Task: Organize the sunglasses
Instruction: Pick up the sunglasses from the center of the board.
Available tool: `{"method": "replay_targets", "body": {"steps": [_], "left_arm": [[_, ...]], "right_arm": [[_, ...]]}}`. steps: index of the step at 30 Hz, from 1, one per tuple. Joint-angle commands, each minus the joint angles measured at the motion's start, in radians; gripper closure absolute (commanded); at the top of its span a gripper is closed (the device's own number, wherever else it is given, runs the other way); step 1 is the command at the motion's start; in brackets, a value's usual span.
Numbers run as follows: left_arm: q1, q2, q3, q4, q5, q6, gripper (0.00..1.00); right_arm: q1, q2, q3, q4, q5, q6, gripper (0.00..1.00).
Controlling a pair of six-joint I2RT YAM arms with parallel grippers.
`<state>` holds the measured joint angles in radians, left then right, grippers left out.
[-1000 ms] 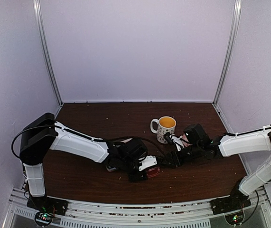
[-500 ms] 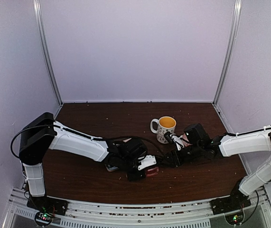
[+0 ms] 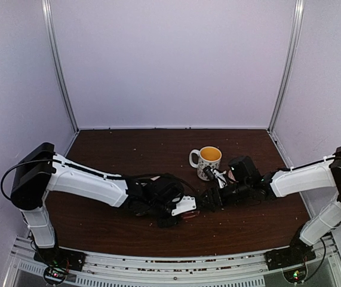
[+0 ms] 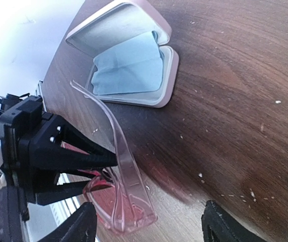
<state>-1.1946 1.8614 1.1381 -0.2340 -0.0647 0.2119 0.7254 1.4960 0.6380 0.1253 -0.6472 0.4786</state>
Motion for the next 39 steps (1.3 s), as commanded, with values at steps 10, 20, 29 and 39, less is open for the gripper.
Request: {"method": "replay_targets", "body": {"steps": [10,20,29,39], "left_arm": [[-0.020,-0.071,-0.049,0.090,-0.021,0.027,0.75],[-0.020,-0.087,-0.088,0.128,0.032,-0.007,0.76],[-0.008,-0.148,-0.135,0.165,0.137,-0.058,0.76],[0.029,-0.218,-0.142,0.149,0.270,-0.101,0.75]], "right_arm": [[0.022,0.026,0.018,0.071,-0.108,0.029,0.23],[0.051,-0.021,-0.019,0.091,-0.111,-0.056,0.18],[0.071,-0.148,-0.093,0.074,-0.077,-0.162,0.16],[0.159,-0.232,-0.118,0.040,-0.025,-0.269,0.17]]}}
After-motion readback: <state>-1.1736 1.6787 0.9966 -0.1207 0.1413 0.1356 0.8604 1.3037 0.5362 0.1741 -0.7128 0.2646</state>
